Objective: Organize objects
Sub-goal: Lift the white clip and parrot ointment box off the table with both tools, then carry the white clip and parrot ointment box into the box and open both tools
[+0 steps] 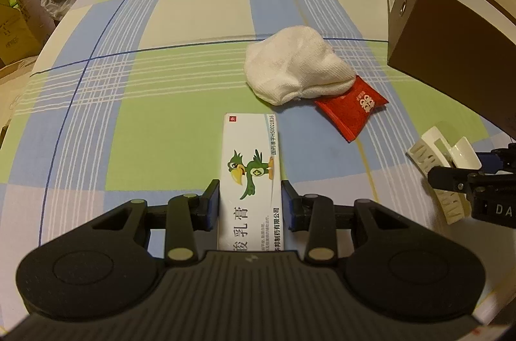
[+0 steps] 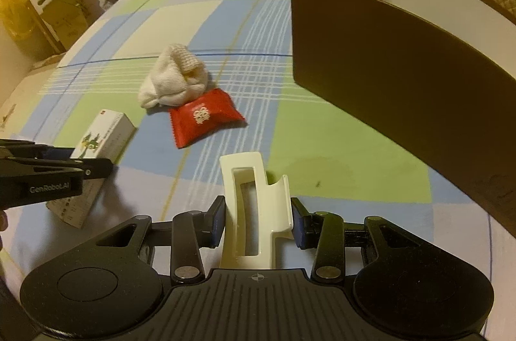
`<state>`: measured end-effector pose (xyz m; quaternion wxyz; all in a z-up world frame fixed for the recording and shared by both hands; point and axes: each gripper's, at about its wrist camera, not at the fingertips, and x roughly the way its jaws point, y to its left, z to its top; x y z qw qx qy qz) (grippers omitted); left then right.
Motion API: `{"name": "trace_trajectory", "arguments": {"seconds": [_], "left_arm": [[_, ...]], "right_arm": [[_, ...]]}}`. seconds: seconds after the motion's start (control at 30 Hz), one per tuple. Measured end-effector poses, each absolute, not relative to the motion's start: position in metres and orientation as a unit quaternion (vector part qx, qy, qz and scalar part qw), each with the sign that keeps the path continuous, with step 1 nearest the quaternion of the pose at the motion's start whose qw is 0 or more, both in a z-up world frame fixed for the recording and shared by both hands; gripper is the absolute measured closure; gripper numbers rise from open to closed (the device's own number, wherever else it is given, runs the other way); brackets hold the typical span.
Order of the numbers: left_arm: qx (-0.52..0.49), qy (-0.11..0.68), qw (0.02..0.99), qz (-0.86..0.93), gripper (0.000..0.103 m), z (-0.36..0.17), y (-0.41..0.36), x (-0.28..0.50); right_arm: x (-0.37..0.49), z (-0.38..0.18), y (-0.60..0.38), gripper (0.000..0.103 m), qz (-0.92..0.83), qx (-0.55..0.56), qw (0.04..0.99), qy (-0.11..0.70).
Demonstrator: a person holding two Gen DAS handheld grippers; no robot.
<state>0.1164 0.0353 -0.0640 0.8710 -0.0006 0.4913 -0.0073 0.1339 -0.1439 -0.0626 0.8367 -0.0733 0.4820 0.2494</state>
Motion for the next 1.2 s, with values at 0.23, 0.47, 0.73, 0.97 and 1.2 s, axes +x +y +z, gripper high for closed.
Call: {"name": "trace_trajectory", "arguments": {"seconds": [0.23,0.47,0.73,0.97,1.2], "left_arm": [[0.005,0.491,0.871,-0.007,0.070,-0.063,0.034,0.114],[0.006,0.481,0.876,-0.010,0.070,-0.051,0.031,0.109],[-0.006,0.444,0.895,-0.041,0.070,-0.010,0.009,0.102],[-0.016,0.417,0.904,-0.091,0.070,0.022,-0.033,0.109],[0.001,0.384,0.913,-0.141,0.070,0.055,-0.082,0.132]], "right_arm": [[0.132,-0.059,-0.142,0.065,0.260,-0.068,0.836,0.479],[0.126,-0.047,-0.146,0.065,0.270,-0.057,0.839,0.469],[0.121,-0.007,-0.166,0.065,0.277,-0.026,0.860,0.429],[0.126,0.029,-0.199,0.065,0.261,0.016,0.880,0.397],[0.139,0.064,-0.254,0.065,0.223,0.034,0.900,0.372]]}}
